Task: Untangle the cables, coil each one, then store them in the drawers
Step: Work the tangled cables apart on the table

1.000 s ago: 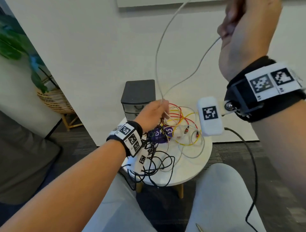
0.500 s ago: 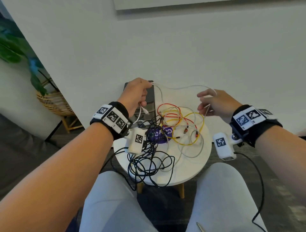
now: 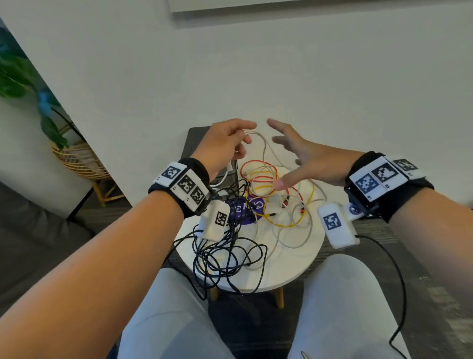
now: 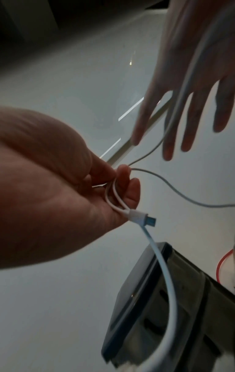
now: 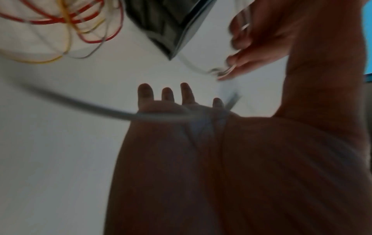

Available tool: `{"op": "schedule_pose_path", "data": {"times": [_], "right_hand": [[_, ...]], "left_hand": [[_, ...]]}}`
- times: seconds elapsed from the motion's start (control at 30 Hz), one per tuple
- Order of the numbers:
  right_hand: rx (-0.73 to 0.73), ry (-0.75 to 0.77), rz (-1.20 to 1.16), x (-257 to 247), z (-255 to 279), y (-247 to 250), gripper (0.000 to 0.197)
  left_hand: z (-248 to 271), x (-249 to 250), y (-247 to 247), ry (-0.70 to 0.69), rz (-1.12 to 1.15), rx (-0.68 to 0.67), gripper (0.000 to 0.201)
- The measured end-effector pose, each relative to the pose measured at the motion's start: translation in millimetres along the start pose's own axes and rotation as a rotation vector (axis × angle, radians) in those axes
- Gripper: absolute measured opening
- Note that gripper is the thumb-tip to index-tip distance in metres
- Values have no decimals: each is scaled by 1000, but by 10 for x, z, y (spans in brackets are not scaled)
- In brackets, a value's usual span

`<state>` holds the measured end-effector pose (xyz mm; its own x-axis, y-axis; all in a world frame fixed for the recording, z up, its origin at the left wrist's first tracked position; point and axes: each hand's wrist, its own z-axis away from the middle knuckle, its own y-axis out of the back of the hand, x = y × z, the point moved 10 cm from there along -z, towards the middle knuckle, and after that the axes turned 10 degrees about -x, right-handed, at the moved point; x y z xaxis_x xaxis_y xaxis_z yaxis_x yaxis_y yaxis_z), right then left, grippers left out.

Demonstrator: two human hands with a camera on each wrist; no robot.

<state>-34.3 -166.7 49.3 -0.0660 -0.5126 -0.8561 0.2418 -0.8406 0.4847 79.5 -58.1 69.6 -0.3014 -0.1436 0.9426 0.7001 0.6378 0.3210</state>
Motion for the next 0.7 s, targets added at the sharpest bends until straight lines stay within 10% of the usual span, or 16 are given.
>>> {"op": "schedule_pose_path", "data": {"times": [0.1,0.23,0.53,0.7], "right_hand": [[94,32,243,-46,-174,65,103],[291,-82,394,235,-333,371,11],[435,-172,209,424,-383,664,33],[589,-315,108,743,-415,811,27]], "left_hand": [[3,158,-139,-84,4,-56,33],[18,226,-141,-134,-68,-51,35],[113,-424,-27,72,-456,-54,31],[356,-1126,-404,250,-757,-365,48]]}}
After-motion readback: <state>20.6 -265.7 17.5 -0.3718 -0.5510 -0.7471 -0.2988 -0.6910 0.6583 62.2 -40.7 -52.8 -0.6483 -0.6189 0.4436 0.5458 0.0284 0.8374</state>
